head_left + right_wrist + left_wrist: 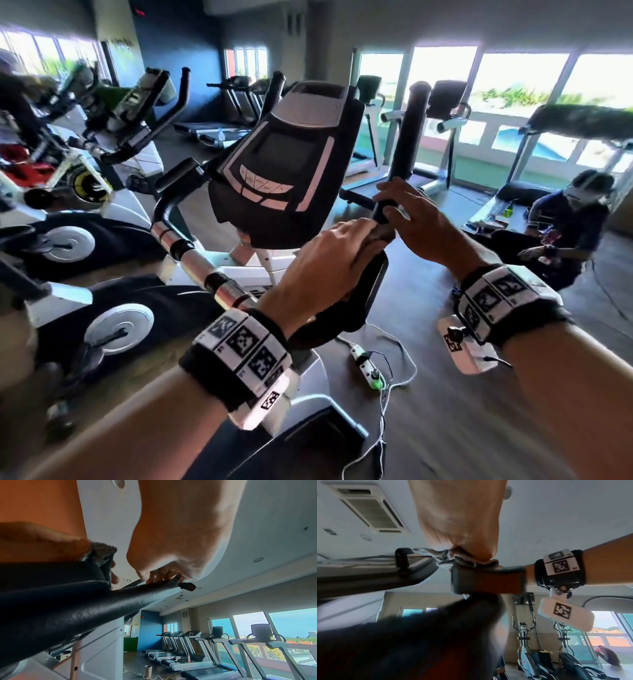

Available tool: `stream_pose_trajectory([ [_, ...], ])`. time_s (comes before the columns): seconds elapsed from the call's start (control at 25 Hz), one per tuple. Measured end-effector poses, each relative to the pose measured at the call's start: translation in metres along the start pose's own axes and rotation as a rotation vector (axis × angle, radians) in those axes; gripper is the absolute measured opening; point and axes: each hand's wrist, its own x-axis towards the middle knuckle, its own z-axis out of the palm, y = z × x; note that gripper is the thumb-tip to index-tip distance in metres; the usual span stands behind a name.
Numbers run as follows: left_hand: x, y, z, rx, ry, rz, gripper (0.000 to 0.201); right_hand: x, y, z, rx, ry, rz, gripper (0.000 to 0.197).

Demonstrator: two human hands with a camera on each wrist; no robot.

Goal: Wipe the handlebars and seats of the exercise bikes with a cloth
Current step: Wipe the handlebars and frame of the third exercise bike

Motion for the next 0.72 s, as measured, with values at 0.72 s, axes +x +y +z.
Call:
stream_pose_trajectory([
  [0.72, -0.005, 0.011, 0.025, 0.152, 0.076, 0.010, 0.038, 0.008, 0.020, -0.018, -0.020, -0.150, 0.016, 0.031],
])
